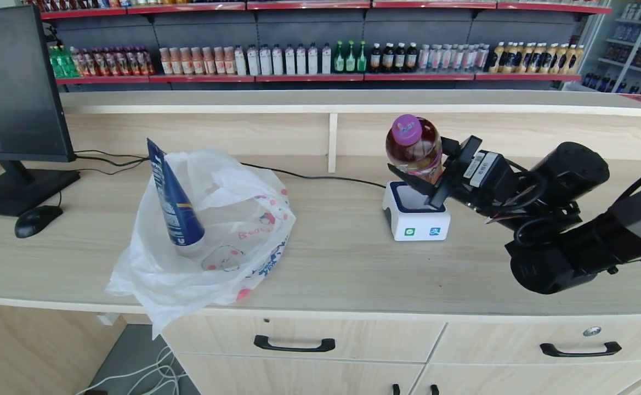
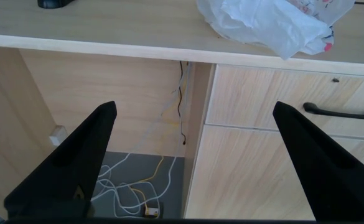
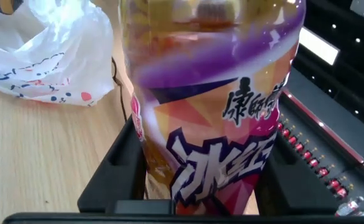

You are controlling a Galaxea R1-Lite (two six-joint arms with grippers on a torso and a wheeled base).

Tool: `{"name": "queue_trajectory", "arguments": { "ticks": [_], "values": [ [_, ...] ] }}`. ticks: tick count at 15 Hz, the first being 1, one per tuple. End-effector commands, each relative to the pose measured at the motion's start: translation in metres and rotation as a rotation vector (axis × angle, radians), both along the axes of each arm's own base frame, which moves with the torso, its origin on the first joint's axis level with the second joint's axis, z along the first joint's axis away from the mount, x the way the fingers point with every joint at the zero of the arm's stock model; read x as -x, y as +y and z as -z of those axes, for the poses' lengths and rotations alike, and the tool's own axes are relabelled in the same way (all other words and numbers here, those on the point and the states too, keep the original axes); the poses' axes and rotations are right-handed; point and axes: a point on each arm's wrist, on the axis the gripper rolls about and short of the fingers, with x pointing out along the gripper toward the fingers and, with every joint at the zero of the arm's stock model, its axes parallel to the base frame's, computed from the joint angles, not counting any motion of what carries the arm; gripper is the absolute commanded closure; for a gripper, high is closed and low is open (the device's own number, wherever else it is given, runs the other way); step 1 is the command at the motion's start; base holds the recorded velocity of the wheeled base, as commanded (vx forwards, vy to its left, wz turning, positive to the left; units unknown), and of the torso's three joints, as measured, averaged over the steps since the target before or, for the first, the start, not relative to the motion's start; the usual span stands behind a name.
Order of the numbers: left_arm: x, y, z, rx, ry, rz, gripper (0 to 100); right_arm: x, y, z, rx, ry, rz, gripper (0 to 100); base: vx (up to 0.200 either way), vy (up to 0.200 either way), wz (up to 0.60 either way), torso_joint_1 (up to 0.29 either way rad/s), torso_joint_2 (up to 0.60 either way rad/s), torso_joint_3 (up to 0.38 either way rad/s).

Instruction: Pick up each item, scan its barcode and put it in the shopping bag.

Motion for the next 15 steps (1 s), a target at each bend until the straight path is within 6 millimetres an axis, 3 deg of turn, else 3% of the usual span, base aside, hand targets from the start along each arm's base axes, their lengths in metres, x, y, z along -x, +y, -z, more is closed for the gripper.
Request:
{"name": "queue_trajectory", "arguments": {
  "ticks": [1,15],
  "values": [
    [0.0,0.0,0.0,0.0,0.001,0.0,0,-0.013,-0.01,0.008,0.021,-0.009,0.015,100,0.0,0.0,0.0,0.0,0.0,0.0],
    [0.0,0.0,0.0,-0.002,0.001,0.0,0,-0.024,-0.017,0.023,0.079,-0.039,0.015,100,0.0,0.0,0.0,0.0,0.0,0.0]
  ]
}}
